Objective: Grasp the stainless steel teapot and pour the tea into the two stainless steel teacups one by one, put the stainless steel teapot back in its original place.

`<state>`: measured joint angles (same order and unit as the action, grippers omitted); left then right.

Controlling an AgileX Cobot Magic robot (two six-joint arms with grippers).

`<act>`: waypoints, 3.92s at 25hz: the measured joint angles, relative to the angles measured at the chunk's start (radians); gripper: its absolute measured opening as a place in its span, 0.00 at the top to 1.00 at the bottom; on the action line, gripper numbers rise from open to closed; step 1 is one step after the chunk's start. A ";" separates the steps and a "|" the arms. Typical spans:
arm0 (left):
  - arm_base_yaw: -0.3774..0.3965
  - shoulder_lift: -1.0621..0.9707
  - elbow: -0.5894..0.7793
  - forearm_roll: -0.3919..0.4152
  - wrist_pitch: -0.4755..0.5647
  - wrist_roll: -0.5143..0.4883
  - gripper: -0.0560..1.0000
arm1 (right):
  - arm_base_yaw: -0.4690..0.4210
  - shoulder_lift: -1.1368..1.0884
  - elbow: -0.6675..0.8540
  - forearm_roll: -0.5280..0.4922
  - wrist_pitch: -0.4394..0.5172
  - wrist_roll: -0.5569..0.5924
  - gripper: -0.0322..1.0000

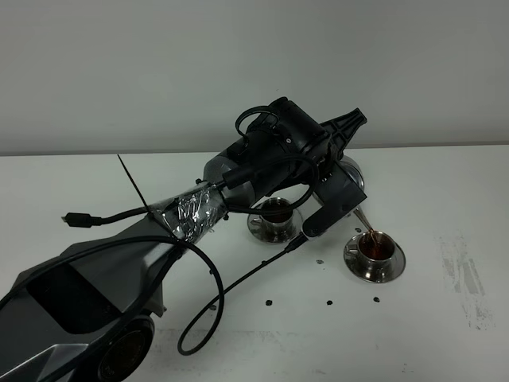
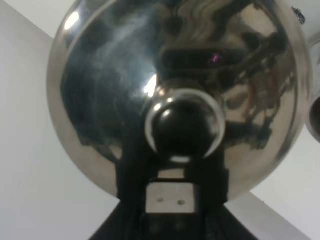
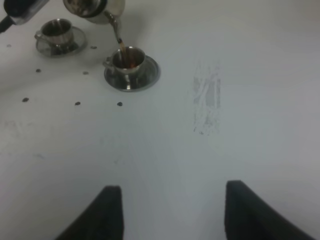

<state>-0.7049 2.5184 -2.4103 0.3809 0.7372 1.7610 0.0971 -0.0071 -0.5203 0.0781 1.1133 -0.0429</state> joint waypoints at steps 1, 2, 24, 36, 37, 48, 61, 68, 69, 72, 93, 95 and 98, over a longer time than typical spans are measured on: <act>0.000 0.000 0.000 0.008 -0.001 0.000 0.72 | 0.000 0.000 0.000 0.000 0.000 0.000 0.53; 0.000 0.000 0.000 0.015 -0.004 0.000 0.72 | 0.000 0.000 0.000 0.000 0.000 0.000 0.53; -0.010 0.000 0.000 0.063 -0.023 0.001 0.72 | 0.000 0.000 0.000 -0.001 0.000 0.000 0.53; -0.010 0.000 0.000 0.064 -0.029 0.001 0.72 | 0.000 0.000 0.000 -0.001 0.000 0.000 0.53; -0.010 0.000 0.000 0.064 -0.028 0.001 0.72 | 0.000 0.000 0.000 -0.001 0.000 0.000 0.53; -0.010 0.000 0.000 0.044 -0.015 -0.001 0.72 | 0.000 0.000 0.000 -0.001 0.000 0.000 0.53; 0.013 0.000 0.000 -0.044 0.025 -0.099 0.72 | 0.000 0.000 0.000 -0.001 0.000 0.000 0.53; 0.057 -0.001 0.000 -0.130 0.061 -0.122 0.72 | 0.000 0.000 0.000 0.001 0.000 0.000 0.53; 0.063 -0.003 0.000 -0.151 0.063 -0.129 0.72 | 0.000 0.000 0.000 0.001 0.000 0.000 0.53; 0.078 -0.022 0.000 -0.191 0.063 -0.169 0.72 | 0.000 0.000 0.000 0.001 0.000 0.000 0.53; 0.087 -0.512 0.697 -0.614 -0.046 -0.726 0.72 | 0.000 0.000 0.000 0.002 0.000 0.000 0.53; 0.076 -0.530 0.757 -0.692 -0.049 -0.756 0.72 | 0.000 0.000 0.000 0.002 0.000 0.000 0.53; 0.060 -0.528 0.793 -0.748 -0.048 -0.796 0.72 | 0.000 0.000 0.000 0.002 0.000 0.000 0.53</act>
<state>-0.6447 1.9908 -1.6176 -0.3670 0.6889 0.9651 0.0971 -0.0071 -0.5203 0.0798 1.1133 -0.0429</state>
